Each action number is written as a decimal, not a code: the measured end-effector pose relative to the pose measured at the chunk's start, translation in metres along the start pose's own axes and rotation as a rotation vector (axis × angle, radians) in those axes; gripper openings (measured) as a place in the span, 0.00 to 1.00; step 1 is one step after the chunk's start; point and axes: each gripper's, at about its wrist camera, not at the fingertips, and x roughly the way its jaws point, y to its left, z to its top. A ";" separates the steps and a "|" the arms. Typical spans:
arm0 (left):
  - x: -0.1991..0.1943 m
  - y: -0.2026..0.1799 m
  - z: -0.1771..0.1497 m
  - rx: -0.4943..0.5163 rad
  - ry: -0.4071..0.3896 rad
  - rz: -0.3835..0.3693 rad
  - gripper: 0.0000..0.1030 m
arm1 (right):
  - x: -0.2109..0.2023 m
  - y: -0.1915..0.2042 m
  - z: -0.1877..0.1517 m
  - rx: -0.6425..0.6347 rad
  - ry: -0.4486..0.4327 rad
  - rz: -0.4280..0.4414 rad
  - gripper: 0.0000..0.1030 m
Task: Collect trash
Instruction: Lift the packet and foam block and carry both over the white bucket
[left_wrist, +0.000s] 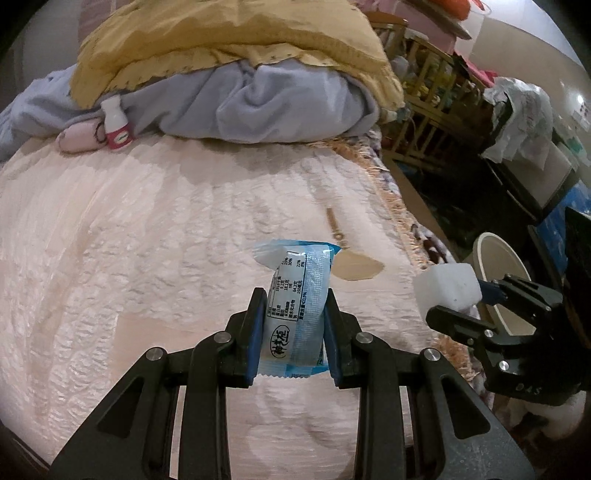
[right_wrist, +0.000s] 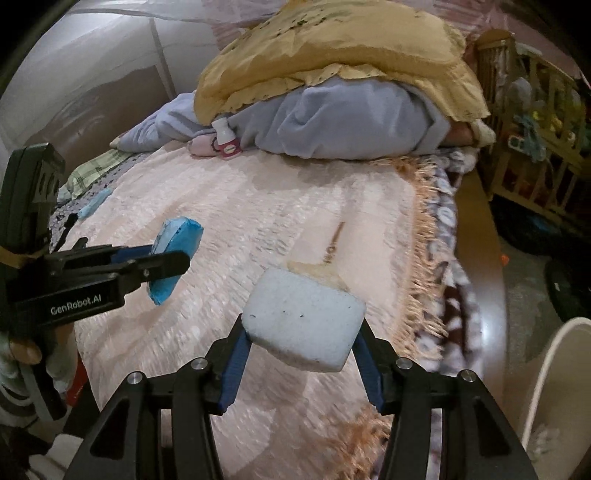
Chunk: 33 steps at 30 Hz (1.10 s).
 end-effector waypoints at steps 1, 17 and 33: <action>0.000 -0.004 0.001 0.006 -0.001 -0.001 0.26 | -0.004 -0.002 -0.002 0.003 -0.005 -0.004 0.50; 0.010 -0.098 0.019 0.180 -0.016 -0.057 0.26 | -0.066 -0.058 -0.032 0.078 -0.050 -0.131 0.51; 0.037 -0.207 0.032 0.326 0.050 -0.230 0.26 | -0.120 -0.148 -0.084 0.269 -0.056 -0.284 0.52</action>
